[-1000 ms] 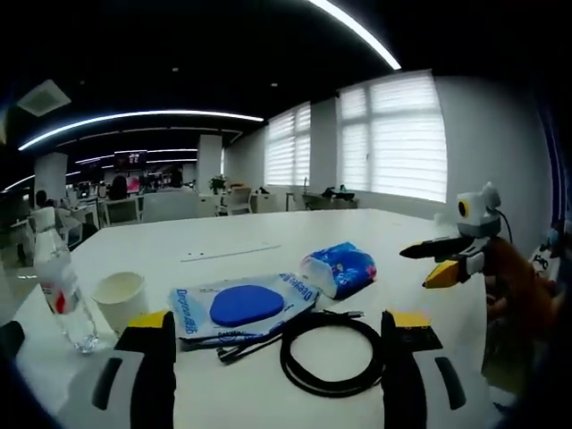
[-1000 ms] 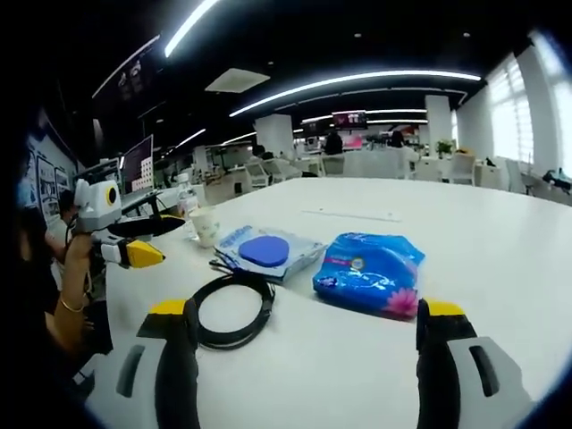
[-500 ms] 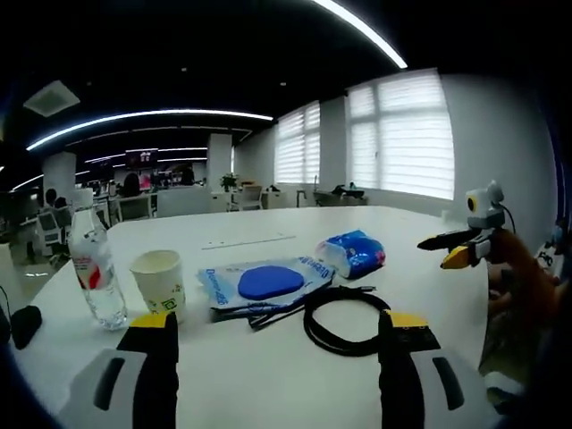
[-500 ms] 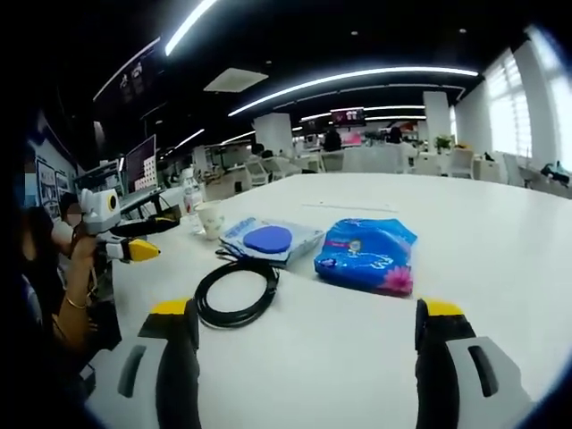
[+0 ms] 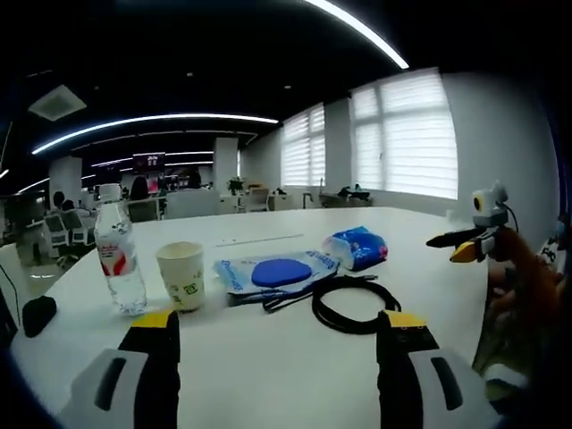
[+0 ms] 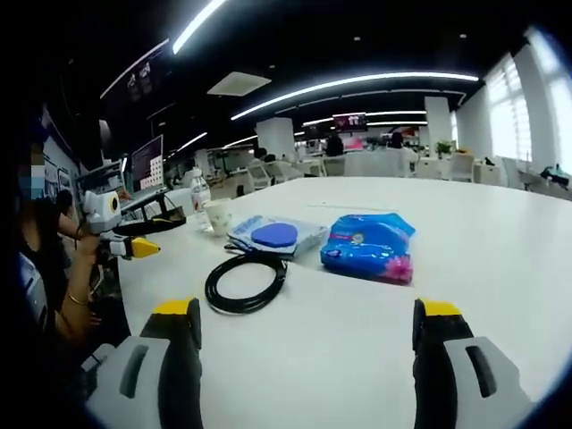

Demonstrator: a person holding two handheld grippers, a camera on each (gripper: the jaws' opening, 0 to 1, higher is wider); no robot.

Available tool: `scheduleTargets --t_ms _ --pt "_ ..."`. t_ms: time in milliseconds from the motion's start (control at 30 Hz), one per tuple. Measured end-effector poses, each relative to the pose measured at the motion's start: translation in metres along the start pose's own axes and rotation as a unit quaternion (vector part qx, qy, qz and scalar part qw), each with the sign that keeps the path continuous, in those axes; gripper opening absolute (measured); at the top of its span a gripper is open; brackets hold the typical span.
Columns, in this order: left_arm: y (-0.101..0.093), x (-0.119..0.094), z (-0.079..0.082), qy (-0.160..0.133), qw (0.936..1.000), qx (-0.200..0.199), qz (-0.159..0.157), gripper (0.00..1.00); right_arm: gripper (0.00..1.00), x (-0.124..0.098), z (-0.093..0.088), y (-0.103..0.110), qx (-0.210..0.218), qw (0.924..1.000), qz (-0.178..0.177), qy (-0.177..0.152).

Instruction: Arrange the tabletop items into an orderly group along one side of the table until the central work area is clear of visible clutter.

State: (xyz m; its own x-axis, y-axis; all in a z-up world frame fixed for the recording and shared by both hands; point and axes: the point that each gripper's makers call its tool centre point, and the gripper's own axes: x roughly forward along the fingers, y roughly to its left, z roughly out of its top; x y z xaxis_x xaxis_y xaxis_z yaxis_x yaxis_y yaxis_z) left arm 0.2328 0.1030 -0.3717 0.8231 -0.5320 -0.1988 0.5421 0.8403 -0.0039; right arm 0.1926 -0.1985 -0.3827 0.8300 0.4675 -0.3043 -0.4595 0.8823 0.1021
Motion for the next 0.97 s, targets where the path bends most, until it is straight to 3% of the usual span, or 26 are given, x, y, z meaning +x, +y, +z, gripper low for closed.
scheduleTargets --t_ms 533,967 --pt "0.022 -0.031 -0.013 -0.003 0.9993 -0.016 0.033 0.90 0.91 -0.031 -0.022 0.005 0.007 0.9998 -0.003 -0.019" --pt "0.030 -0.041 -0.013 -0.011 0.9987 -0.025 0.043 0.90 0.92 -0.029 -0.025 0.007 0.008 0.9999 -0.007 -0.013"
